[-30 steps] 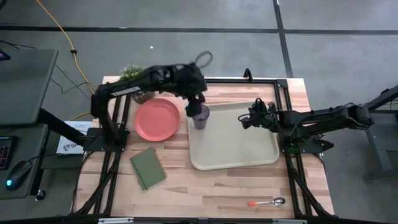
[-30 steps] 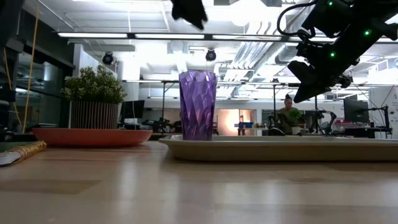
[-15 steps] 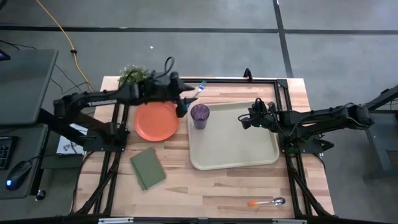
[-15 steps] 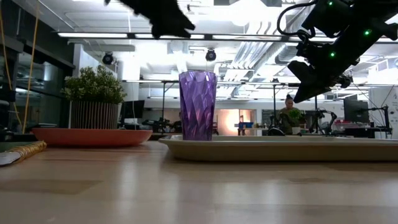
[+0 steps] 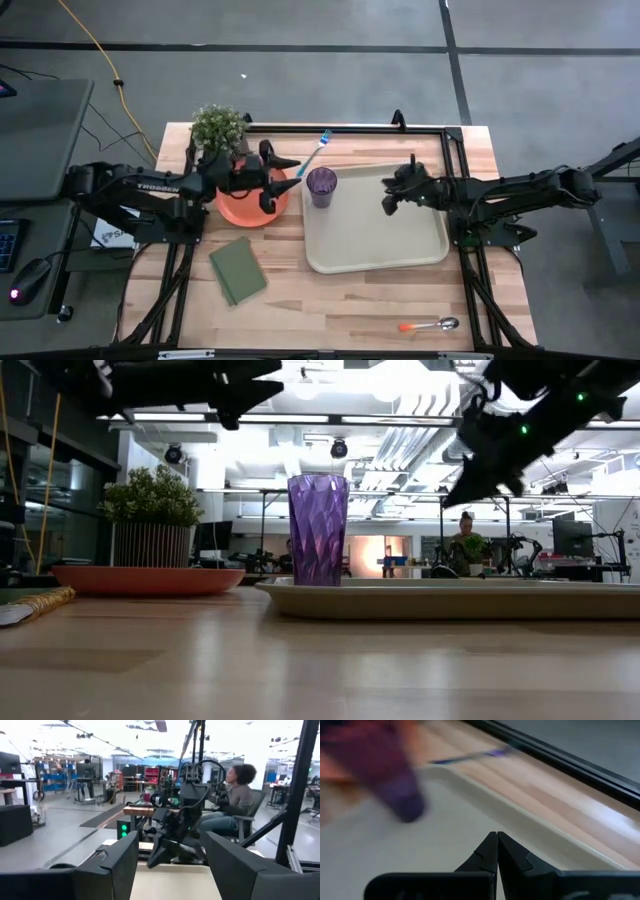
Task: Pick and place plate/cup/fork/spoon on tray
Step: Put the orange spoon on the gray serving tray to the bottom right of the purple cup
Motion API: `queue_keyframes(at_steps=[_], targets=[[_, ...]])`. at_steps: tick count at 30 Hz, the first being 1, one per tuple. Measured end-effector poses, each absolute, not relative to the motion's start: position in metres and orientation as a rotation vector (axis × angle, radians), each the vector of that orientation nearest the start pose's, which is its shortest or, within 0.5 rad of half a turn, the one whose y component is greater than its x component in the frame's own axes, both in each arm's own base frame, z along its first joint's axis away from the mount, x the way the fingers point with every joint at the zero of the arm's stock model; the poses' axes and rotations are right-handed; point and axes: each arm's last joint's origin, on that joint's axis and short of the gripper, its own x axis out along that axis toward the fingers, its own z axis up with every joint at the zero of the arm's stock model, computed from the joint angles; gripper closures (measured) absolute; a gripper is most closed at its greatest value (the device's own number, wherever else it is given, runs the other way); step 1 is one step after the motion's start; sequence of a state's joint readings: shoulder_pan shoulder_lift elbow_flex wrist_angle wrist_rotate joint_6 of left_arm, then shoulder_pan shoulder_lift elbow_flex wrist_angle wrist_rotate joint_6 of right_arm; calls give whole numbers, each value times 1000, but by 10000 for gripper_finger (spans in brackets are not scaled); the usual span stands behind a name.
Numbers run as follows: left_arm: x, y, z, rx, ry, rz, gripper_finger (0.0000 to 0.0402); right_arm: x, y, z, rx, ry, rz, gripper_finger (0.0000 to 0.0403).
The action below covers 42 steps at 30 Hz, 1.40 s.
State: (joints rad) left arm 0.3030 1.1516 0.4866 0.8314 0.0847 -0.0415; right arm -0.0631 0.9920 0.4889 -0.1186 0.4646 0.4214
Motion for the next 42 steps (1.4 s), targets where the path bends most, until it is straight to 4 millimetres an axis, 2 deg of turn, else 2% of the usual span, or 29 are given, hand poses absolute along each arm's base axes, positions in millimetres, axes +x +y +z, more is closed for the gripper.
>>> queue_keyframes(at_steps=[5, 8, 11, 14, 18, 21, 26, 32, 38, 42], targets=[[228, 64, 252, 17, -152, 201, 193, 207, -17, 222, 230, 373, -233, 402], [228, 64, 253, 29, -155, 201, 193, 212, -12, 233, 292, 329, -90, 398], [227, 64, 254, 33, -161, 203, 193, 214, -7, 246, 365, 352, -45, 374], [227, 64, 254, 33, -160, 203, 193, 215, 6, 260, 407, 422, -11, 332], [227, 64, 254, 33, -160, 203, 193, 213, 32, 274, 472, 587, 19, 278], [227, 64, 254, 20, -161, 202, 193, 207, 55, 276, 577, 743, 25, 257], [227, 64, 254, 5, -161, 201, 193, 194, 102, 260, 781, 978, 13, 251], [227, 64, 253, -15, -155, 200, 193, 175, 161, 239, 969, 1181, -45, 251], [227, 64, 253, -21, -155, 199, 193, 159, 203, 214, 1119, 1333, -183, 251], [227, 64, 253, -11, -156, 200, 193, 152, 227, 193, 1146, 1421, -228, 251]])
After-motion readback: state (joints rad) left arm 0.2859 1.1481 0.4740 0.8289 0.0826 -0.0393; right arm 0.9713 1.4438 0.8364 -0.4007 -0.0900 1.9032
